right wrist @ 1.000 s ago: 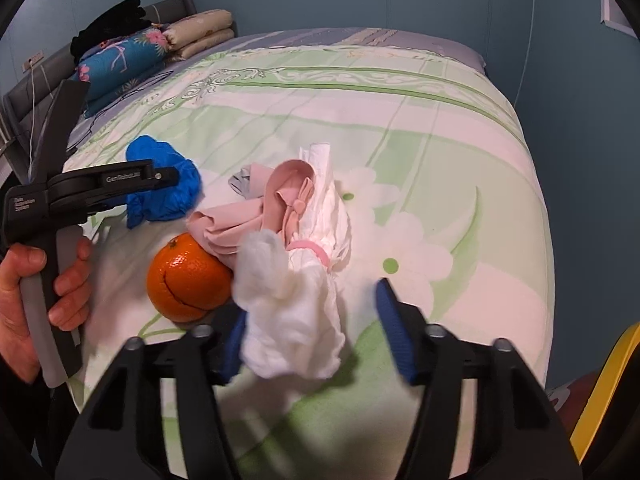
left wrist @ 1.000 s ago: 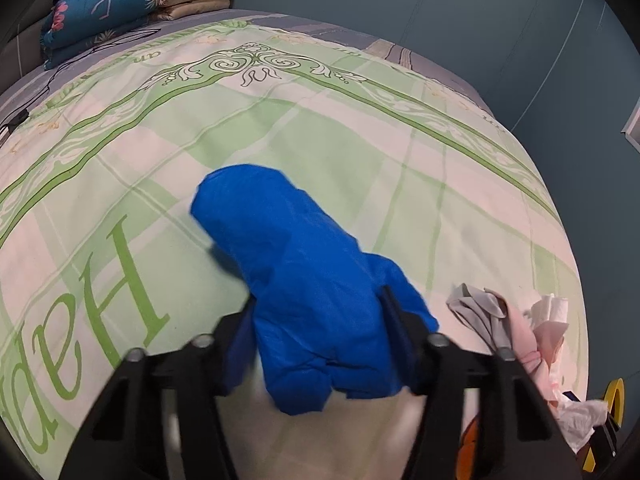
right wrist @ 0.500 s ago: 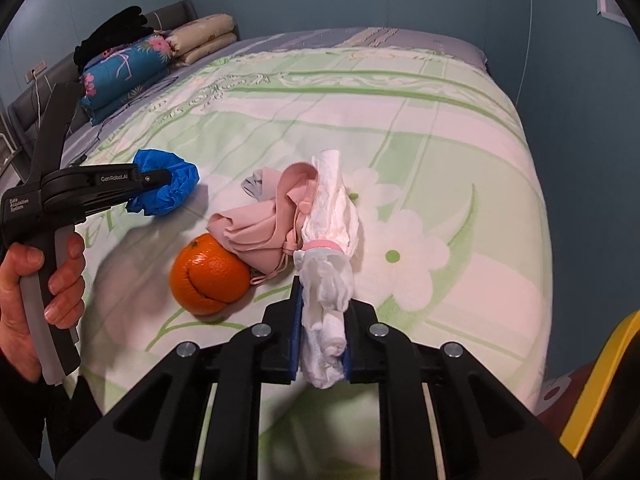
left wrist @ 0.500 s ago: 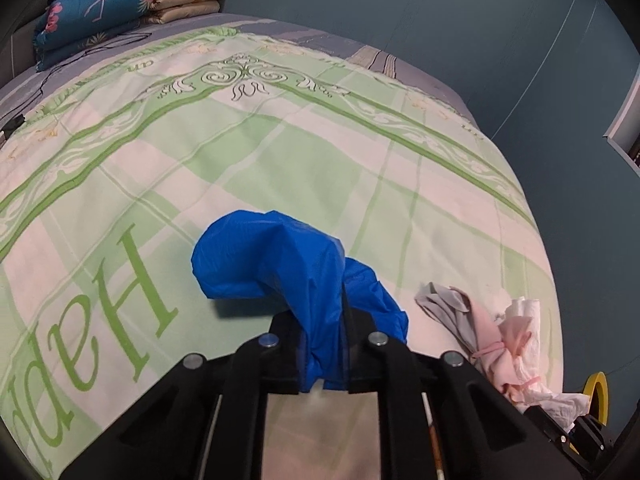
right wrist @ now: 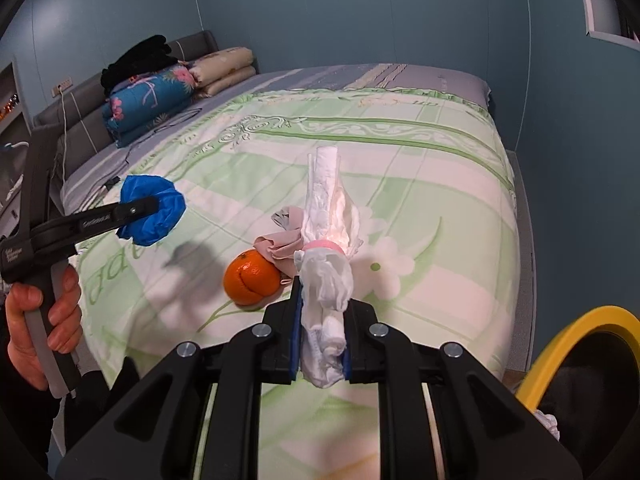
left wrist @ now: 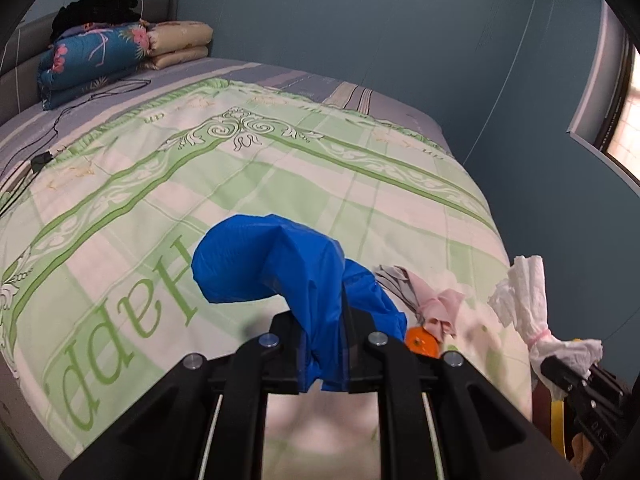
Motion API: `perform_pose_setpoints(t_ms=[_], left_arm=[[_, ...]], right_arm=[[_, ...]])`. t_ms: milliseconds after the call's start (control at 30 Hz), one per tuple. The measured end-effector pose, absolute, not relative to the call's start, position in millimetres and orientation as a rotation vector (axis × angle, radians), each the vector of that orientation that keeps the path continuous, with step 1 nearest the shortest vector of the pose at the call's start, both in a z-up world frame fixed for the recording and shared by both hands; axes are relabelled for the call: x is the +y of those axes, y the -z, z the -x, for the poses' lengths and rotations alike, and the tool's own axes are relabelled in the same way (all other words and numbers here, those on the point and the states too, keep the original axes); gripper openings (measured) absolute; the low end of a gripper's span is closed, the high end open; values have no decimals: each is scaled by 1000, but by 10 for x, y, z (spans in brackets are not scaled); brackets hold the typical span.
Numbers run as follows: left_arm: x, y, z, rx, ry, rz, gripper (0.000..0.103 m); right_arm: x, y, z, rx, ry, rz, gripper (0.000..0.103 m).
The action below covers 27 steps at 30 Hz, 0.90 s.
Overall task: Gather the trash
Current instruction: 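Carry the blue glove and white tissue over the yellow-rimmed bin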
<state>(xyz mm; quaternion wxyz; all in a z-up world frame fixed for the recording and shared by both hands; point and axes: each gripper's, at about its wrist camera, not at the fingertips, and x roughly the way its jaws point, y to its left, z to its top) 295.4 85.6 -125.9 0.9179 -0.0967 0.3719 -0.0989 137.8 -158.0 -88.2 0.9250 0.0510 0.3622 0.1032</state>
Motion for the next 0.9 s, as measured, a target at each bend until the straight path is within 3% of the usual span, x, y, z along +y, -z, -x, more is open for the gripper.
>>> perform_pose_setpoints(t_ms=[467,900], left_arm=[[630,712,-2105,653,256,170,11],[-134,279,-1566,586,396,75,11]], right_arm=[[-1880,459,-766,652,-252,-97,14],[-2403,225,-434,579,-176,-105,14]])
